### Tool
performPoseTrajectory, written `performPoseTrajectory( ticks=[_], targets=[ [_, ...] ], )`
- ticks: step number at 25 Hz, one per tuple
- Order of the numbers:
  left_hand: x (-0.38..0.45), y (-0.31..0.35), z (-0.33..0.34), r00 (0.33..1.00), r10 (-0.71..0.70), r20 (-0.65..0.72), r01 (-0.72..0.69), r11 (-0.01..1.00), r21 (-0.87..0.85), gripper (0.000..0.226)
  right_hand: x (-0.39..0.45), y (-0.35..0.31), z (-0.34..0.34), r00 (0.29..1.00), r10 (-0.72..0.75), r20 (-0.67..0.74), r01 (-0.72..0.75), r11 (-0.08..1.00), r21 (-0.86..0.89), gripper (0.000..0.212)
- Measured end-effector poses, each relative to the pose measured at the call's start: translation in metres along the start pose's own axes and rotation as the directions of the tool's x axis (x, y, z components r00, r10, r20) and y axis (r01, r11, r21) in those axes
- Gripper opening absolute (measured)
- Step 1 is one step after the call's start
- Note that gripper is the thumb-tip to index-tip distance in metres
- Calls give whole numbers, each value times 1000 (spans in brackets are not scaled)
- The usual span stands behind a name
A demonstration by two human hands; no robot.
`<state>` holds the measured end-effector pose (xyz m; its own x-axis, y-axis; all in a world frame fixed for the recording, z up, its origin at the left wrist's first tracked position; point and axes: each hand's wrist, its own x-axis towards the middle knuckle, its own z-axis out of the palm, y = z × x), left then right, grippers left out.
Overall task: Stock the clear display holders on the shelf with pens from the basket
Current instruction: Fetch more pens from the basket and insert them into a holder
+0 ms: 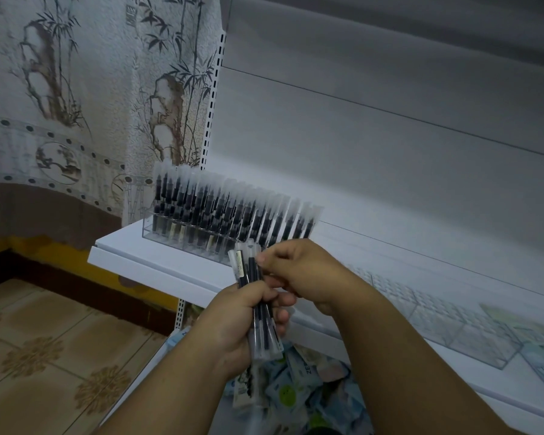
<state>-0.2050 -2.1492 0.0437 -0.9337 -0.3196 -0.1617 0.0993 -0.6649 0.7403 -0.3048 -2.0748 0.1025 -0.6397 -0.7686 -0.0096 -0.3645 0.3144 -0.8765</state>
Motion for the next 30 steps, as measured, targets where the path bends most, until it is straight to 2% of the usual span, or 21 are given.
performPoseTrajectory(
  ticks=[2,5,8,9,12,14,16,17,19,21,23,26,30],
  targets=[
    [0,0,1,1000,-4,12,4,1000,6,26,2,1,-4,998,28,47,-30,999,29,12],
    [1,-1,2,1000,-15,-1,15,1000,12,24,4,0,-7,999,32,11,-33,998,48,11],
    [1,-4,3,1000,-2,-25,3,1000,15,12,2,-2,-4,999,12,-49,-14,999,-41,11],
    [1,-5,3,999,-6,-32,6,1000,17,14,2,-3,-3,997,23,-71,-27,998,-52,12],
    [3,-7,-1,998,-23,-54,22,999,-23,28,4,-7,-12,970,68,-233,-50,996,79,15],
    [3,-6,-2,996,-38,-81,32,997,-75,28,8,-9,-25,874,40,-484,71,975,209,11],
    [4,-4,-2,994,-36,-105,27,996,-89,24,10,-11,-41,683,-65,-727,275,946,174,8],
    [4,-3,-2,993,-30,-111,20,996,-87,23,11,-12,-47,600,-131,-789,341,934,104,9],
    [4,-2,1,993,-20,-114,10,996,-88,22,11,-14,-50,517,-238,-822,373,927,-34,9],
    [5,-1,1,993,-17,-114,6,996,-94,22,12,-11,-46,509,-295,-809,339,932,-127,9],
    [6,-2,-1,993,-22,-116,9,994,-107,23,16,-4,-44,531,-321,-784,310,935,-173,8],
    [7,-4,-5,993,-26,-113,12,993,-118,24,22,5,-45,551,-318,-772,296,939,-175,9],
    [8,-6,-5,993,-33,-112,19,992,-123,24,27,4,-44,542,-325,-775,329,931,-161,10]
  ],
)
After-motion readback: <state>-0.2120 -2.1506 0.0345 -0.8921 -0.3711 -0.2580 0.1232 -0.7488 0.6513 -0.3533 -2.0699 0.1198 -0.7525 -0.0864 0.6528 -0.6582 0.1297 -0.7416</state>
